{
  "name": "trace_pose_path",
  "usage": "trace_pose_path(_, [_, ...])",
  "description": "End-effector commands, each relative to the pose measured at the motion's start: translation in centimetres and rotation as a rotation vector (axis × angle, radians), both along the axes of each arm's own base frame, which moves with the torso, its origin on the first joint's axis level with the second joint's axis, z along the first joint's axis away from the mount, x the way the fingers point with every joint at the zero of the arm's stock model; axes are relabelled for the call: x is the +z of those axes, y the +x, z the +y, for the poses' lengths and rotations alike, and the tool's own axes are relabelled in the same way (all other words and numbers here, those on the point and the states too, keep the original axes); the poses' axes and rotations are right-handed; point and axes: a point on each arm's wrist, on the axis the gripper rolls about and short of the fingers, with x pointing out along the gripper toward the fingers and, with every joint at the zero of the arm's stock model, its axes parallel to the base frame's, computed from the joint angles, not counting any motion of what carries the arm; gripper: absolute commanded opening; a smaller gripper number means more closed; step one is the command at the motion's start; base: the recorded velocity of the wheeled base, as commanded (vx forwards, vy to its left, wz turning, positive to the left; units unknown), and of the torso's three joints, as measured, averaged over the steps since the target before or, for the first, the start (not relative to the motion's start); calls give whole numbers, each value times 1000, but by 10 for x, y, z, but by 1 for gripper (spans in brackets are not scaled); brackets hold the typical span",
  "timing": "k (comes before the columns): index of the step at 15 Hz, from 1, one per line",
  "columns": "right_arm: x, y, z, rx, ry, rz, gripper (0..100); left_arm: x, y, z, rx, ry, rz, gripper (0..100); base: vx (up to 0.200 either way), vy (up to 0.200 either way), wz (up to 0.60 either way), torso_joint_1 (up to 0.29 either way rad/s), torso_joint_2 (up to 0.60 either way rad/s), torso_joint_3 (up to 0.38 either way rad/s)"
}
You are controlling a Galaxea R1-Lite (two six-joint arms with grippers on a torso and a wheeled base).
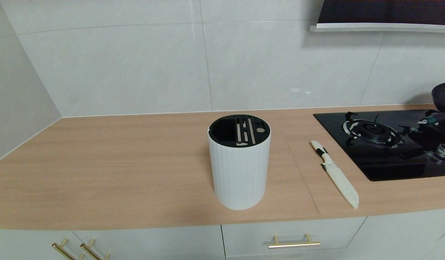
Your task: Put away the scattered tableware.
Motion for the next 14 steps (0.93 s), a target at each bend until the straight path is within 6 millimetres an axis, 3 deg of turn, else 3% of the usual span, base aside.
trace_pose_path(1, [0,0,0,1,0,1,100,0,0,0,0,-1,0,100,0,0,0,246,-544,-295])
trace_pose_path(9, [0,0,0,1,0,1,100,0,0,0,0,-1,0,100,0,0,0,259,-563,-303])
trace_pose_path(14, [0,0,0,-1,0,1,100,0,0,0,0,-1,0,100,0,0,0,155,-319,-163])
